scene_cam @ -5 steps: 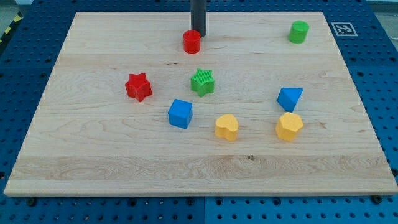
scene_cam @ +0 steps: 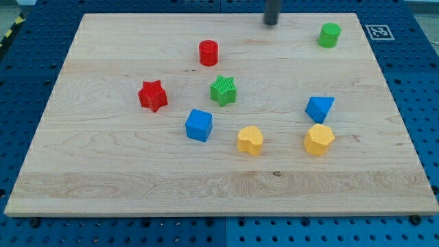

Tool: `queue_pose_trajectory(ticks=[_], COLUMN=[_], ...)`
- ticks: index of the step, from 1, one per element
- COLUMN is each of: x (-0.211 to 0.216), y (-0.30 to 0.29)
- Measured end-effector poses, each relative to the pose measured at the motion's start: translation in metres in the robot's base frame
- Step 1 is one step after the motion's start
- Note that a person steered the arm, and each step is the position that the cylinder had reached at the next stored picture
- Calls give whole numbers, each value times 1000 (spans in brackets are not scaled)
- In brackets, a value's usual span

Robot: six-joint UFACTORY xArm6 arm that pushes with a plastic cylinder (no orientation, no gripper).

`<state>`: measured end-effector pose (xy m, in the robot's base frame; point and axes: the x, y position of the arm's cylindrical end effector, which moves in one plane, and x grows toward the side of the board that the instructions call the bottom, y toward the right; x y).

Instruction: Move green circle towards the center

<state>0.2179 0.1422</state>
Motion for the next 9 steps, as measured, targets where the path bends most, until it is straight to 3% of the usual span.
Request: queue_pose_trajectory(ticks=[1, 2, 4, 9], x=[0, 4, 51, 82], y=[83, 100, 100, 47])
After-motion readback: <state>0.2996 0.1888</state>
